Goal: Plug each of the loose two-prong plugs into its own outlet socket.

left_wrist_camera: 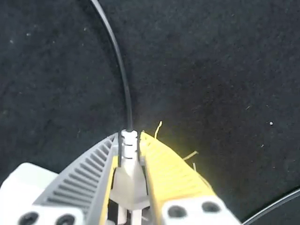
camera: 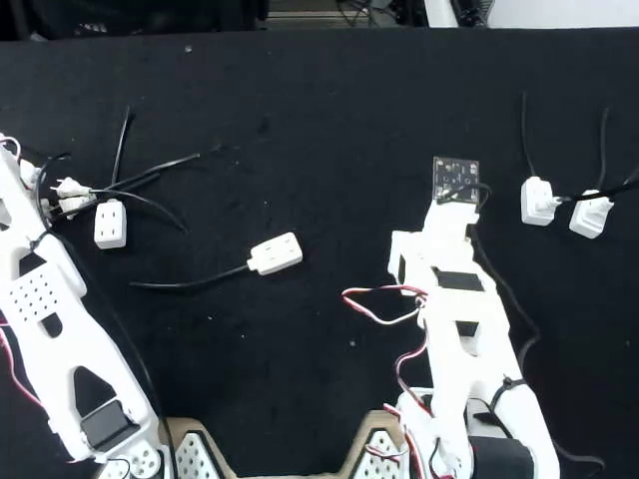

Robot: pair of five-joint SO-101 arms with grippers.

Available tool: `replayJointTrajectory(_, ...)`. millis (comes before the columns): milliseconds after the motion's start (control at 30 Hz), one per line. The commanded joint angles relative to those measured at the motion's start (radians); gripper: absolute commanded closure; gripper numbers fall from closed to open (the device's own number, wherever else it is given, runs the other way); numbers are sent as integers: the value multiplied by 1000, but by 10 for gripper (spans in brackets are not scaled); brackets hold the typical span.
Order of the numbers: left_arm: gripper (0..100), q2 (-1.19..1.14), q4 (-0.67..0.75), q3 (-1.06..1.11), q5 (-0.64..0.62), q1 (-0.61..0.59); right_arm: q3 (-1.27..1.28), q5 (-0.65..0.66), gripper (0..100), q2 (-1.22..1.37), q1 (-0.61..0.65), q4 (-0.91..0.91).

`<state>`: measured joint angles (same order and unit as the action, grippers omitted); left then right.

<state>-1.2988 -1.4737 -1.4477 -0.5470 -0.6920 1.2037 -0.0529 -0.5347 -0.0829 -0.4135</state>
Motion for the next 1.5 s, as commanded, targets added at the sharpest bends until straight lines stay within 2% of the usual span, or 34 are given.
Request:
replayJointTrajectory(0, 957, 20, -74, -70, -8, 21, -56, -8, 776, -38, 12, -5)
replayJointTrajectory(133, 957, 35, -138, -225, -2, 18, -58, -8, 776, -38, 12, -5)
replayJointTrajectory(500, 957, 227, -176, -219, 0, 33, -58, -8, 776, -41, 12, -5)
replayJointTrajectory(800, 956, 408, -279, -219, 26, 50, -56, -8, 776, -42, 12, -5)
replayJointTrajectory(1033, 957, 456, -290, -208, 37, 68, -56, -8, 776, -42, 12, -5)
replayJointTrajectory(1233, 958, 457, -292, -208, 130, 93, -56, -8, 776, -44, 12, -8)
replayJointTrajectory(1367, 958, 486, -292, -145, 133, 105, -62, -8, 776, -44, 11, -11)
replayJointTrajectory(1467, 958, 583, -292, 15, 133, 142, -62, -8, 776, -44, 11, -12)
